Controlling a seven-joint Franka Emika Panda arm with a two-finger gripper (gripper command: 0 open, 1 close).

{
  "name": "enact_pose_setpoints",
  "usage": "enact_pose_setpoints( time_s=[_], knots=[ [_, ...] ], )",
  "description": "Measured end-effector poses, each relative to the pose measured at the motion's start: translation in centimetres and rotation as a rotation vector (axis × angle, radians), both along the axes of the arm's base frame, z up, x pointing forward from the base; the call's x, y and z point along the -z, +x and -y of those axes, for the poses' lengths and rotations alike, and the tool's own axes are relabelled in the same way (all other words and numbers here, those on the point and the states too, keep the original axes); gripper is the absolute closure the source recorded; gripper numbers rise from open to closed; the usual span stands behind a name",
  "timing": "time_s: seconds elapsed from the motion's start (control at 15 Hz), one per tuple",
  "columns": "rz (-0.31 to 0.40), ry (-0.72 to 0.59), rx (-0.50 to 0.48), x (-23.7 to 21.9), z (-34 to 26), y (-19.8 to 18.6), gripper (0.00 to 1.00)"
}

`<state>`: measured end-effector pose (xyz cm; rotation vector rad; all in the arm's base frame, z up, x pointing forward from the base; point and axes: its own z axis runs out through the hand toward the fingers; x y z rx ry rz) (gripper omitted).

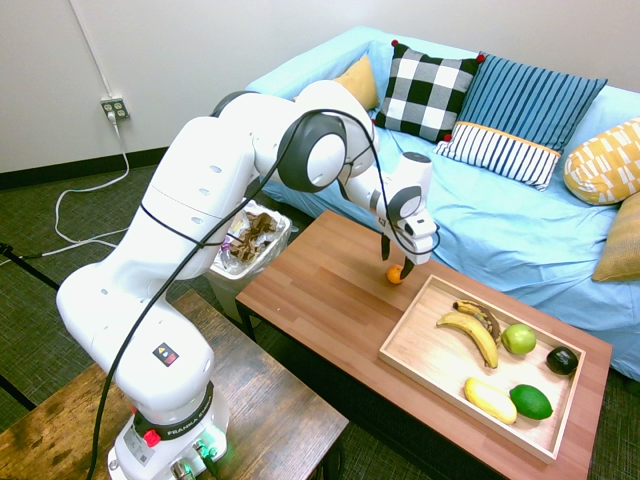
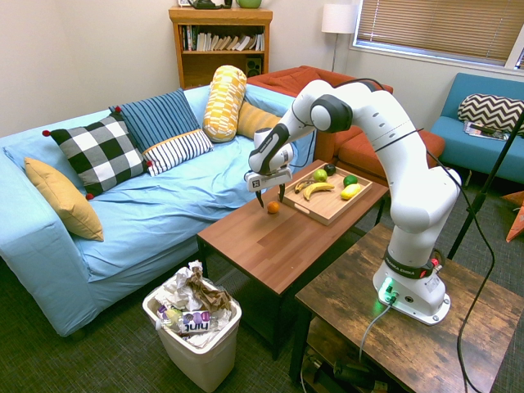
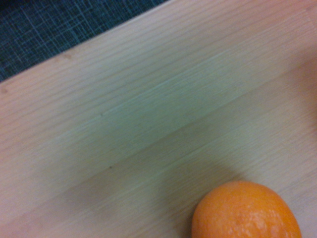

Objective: Put the tangerine in the tray

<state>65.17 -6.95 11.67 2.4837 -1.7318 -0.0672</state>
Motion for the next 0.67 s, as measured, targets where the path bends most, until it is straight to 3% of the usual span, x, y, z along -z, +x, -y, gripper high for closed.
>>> enact_pose_setpoints(
  time_s=[0.07, 0.67],
  knots=[
    [-0.002, 0.000, 0.004, 0.4, 0.1, 0.2, 1.00],
    [-0.022, 0.017, 0.012, 2.1, 0.8, 0.3, 1.00]
  ],
)
